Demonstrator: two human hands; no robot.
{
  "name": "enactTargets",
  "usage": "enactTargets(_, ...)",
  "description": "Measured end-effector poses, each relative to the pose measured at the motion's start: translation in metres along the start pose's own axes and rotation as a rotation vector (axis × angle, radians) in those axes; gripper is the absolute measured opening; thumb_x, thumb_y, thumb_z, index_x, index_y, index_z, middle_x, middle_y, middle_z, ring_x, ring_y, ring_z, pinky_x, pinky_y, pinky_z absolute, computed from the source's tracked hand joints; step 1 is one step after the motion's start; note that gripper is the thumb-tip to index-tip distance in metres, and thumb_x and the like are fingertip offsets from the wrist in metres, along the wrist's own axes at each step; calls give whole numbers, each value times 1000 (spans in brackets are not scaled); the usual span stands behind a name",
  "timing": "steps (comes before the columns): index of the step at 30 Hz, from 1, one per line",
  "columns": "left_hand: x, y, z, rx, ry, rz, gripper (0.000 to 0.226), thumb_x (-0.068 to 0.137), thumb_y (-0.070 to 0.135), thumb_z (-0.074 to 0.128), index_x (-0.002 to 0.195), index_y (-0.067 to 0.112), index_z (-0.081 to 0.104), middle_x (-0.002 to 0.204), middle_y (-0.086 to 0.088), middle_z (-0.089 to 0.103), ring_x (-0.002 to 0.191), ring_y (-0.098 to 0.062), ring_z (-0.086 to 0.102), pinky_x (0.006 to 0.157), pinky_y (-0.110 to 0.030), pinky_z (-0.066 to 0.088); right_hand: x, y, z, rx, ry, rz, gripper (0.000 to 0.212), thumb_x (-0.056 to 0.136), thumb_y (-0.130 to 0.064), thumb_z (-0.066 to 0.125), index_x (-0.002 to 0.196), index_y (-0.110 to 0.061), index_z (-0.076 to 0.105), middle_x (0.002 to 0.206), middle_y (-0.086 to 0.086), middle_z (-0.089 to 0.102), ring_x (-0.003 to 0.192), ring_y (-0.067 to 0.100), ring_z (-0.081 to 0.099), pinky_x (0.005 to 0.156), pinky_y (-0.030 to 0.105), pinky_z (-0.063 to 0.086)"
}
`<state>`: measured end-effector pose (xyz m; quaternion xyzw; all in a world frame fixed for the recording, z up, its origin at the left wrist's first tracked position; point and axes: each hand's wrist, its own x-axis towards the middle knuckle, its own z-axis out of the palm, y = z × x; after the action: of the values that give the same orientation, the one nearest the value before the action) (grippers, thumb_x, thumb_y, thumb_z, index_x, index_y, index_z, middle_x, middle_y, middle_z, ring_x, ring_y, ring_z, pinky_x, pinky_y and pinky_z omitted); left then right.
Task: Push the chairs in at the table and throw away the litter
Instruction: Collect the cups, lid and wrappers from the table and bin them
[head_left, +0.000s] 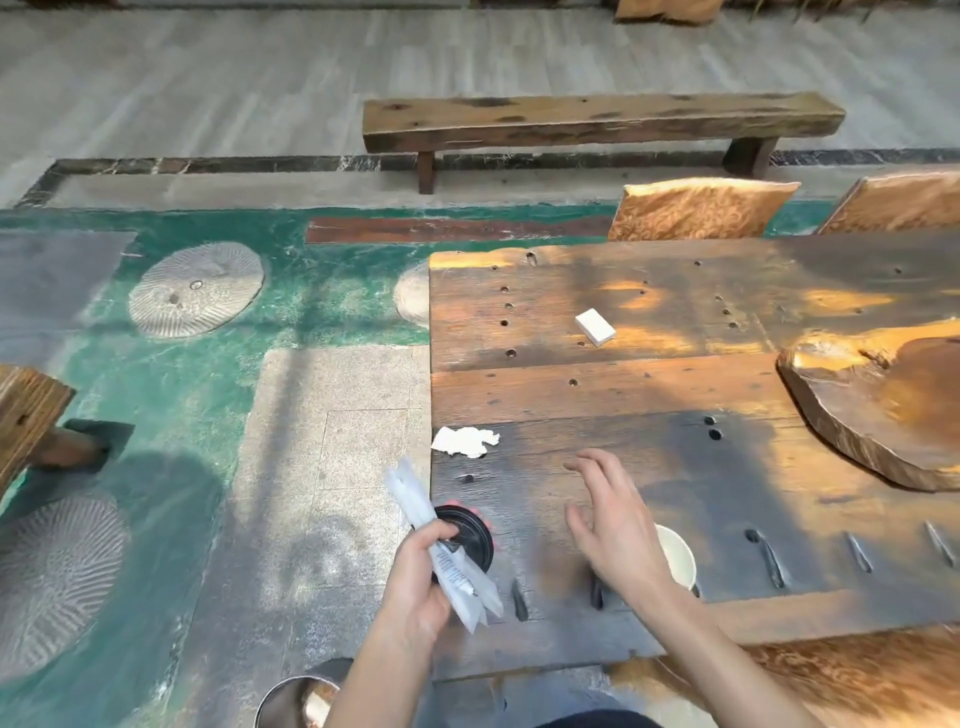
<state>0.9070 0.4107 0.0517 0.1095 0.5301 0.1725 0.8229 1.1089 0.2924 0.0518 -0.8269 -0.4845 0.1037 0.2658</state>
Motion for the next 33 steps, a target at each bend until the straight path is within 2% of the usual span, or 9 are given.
enactTargets(4, 11, 32, -13, 48, -12, -18, 13, 77, 1, 59, 87, 5, 66, 76, -12, 65, 59, -20, 59, 65, -34, 48, 56, -29, 75, 69, -191, 125, 43, 88, -5, 65, 129, -12, 55, 127, 0, 53, 116, 14, 52, 102, 23, 40)
enactTargets(8, 23, 67, -38, 22, 0, -50, 41, 51, 5, 78, 92, 6, 71, 104, -18, 64, 92, -32, 59, 88, -42, 48, 118, -43, 145, -3, -363, 276, 47, 92, -10, 67, 136, -13, 50, 132, 7, 53, 112, 23, 60, 89, 27, 44)
enactTargets(12, 23, 96, -59, 74, -56, -62, 14, 75, 2, 66, 89, 2, 69, 74, -13, 69, 59, -24, 65, 60, -29, 56, 150, -37, 189, -112, -428, 448, 57, 89, -1, 61, 141, -16, 44, 142, 12, 41, 106, 32, 63, 83, 38, 52)
enactTargets(16, 31, 121, -79, 106, -58, -38, 28, 85, -1, 56, 111, 1, 68, 100, -18, 76, 74, -28, 69, 69, -34, 57, 164, -30, 220, -237, -389, 514, 52, 90, -5, 65, 136, -22, 46, 137, 12, 40, 103, 32, 62, 73, 37, 49)
enactTargets(19, 45, 140, -97, 141, 6, -56, 26, 79, 2, 63, 104, 3, 63, 93, -17, 68, 84, -33, 61, 81, -42, 49, 168, -30, 236, -294, -345, 497, 41, 94, -4, 59, 130, -19, 47, 132, 14, 47, 99, 33, 64, 68, 36, 46)
enactTargets(21, 48, 147, -104, 171, 25, -69, 17, 80, 2, 63, 96, 6, 62, 79, -14, 63, 73, -30, 59, 74, -40, 48, 163, -32, 238, -264, -334, 518, 40, 95, -10, 62, 131, -20, 50, 135, 15, 52, 102, 36, 66, 72, 37, 49)
enactTargets(24, 47, 160, -101, 191, 26, -66, 22, 81, 2, 63, 102, 7, 64, 83, -14, 63, 69, -25, 58, 67, -36, 49, 152, -42, 226, -129, -238, 578, 36, 92, -22, 67, 125, -17, 54, 125, 15, 61, 105, 36, 65, 78, 39, 48)
enactTargets(30, 47, 191, -69, 174, -62, -31, 41, 82, -4, 59, 120, 6, 69, 119, -24, 68, 111, -39, 61, 110, -53, 41, 127, -115, 159, 356, -4, 586, 35, 85, -31, 74, 107, -25, 47, 80, 3, 65, 71, 27, 69, 68, 44, 56)
enactTargets(33, 51, 200, -50, 189, -124, -10, 45, 87, -4, 55, 130, 8, 64, 113, -23, 72, 100, -35, 68, 102, -50, 49, 113, -165, 124, 500, -43, 485, 28, 88, -29, 75, 101, -24, 51, 81, 6, 64, 63, 24, 68, 66, 36, 53)
